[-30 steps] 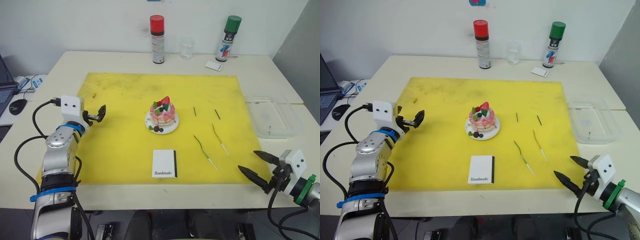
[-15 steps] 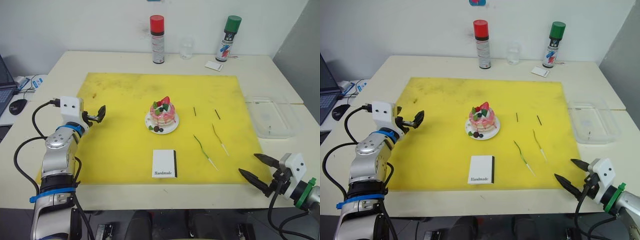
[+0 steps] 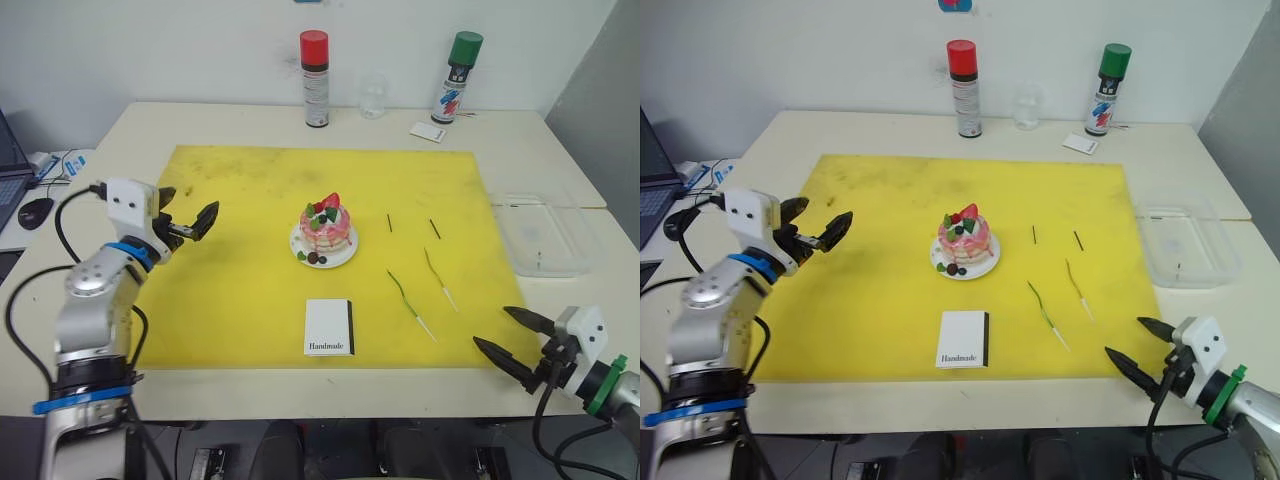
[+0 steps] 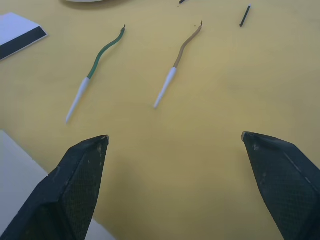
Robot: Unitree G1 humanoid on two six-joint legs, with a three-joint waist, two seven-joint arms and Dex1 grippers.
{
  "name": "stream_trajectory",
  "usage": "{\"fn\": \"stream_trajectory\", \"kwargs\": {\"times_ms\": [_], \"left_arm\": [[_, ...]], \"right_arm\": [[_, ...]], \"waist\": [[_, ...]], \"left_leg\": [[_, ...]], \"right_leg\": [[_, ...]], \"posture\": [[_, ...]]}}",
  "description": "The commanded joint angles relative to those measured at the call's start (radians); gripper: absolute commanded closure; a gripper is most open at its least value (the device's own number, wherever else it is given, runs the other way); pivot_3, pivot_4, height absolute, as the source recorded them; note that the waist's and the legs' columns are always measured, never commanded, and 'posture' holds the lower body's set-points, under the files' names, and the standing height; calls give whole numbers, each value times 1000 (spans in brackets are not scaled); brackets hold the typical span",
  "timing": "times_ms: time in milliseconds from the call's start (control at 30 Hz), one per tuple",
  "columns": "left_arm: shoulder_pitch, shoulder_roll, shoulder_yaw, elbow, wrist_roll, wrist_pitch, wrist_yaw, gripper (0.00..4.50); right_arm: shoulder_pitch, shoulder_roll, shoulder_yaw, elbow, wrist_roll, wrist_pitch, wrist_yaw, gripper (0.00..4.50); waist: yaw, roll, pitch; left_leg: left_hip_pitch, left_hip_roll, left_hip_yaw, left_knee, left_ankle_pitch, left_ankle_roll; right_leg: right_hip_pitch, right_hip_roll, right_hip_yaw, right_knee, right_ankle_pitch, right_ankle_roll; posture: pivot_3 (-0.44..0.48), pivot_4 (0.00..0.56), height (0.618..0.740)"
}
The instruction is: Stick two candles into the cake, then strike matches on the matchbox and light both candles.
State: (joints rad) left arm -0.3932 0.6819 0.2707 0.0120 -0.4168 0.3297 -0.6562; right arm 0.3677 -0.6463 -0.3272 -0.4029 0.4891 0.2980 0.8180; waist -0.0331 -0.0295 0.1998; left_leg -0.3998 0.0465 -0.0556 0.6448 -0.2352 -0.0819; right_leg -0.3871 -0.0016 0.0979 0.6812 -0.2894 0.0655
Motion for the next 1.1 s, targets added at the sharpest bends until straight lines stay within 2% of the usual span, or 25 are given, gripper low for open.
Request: {"fn": "stream_trajectory", "kwargs": {"times_ms": [33, 133, 267, 433, 633, 767, 1100], "left_arm": [[7, 58, -50, -201, -107, 136, -110, 28], [5, 150, -141, -380, -188, 269, -226, 28], [-26, 210, -233, -503, -206, 304, -315, 28], [-87, 160, -326, -491, -113, 242, -296, 28], [-94, 133, -338, -482, -97, 231, -303, 28], [-92, 127, -335, -477, -91, 228, -305, 0], [-81, 107, -330, -483, -83, 226, -291, 0]], "right_arm": [[-20, 2, 22, -48, -15, 10, -29, 0], [-61, 14, 67, -88, -34, 62, -98, 0], [-115, 34, 106, -116, -52, 119, -173, 0], [-176, 35, 158, -118, -102, 178, -243, 0], [-204, 23, 205, -169, -137, 301, -308, 0], [-215, 30, 223, -204, -142, 356, -333, 947], [-211, 13, 199, -223, -126, 423, -324, 4478]], "waist": [[0, 1, -1], [-1, 2, -1], [-1, 2, -1], [0, 2, -1], [-1, 2, -1], [-1, 2, -1], [0, 2, -1]], "left_leg": [[0, 0, 0, 0, 0, 0], [1, 0, 0, 0, 0, 0], [1, 0, 1, 0, 0, 0], [1, 0, 1, 0, 0, 0], [0, 0, 1, 0, 0, 0], [0, 0, 0, 0, 0, 0], [0, 0, 0, 0, 0, 1]], "right_leg": [[0, 0, 0, 0, 0, 0], [0, 0, 0, 0, 0, 0], [0, 1, 1, 0, 0, 0], [0, 1, 1, 0, 0, 0], [-1, 1, 1, 0, -1, 0], [-1, 1, 1, 0, -1, 0], [-1, 1, 1, 0, -1, 0]], "posture": [[0, 150, 740], [0, 150, 740], [0, 150, 740], [0, 150, 740], [0, 150, 740], [0, 150, 740], [0, 150, 740]]}}
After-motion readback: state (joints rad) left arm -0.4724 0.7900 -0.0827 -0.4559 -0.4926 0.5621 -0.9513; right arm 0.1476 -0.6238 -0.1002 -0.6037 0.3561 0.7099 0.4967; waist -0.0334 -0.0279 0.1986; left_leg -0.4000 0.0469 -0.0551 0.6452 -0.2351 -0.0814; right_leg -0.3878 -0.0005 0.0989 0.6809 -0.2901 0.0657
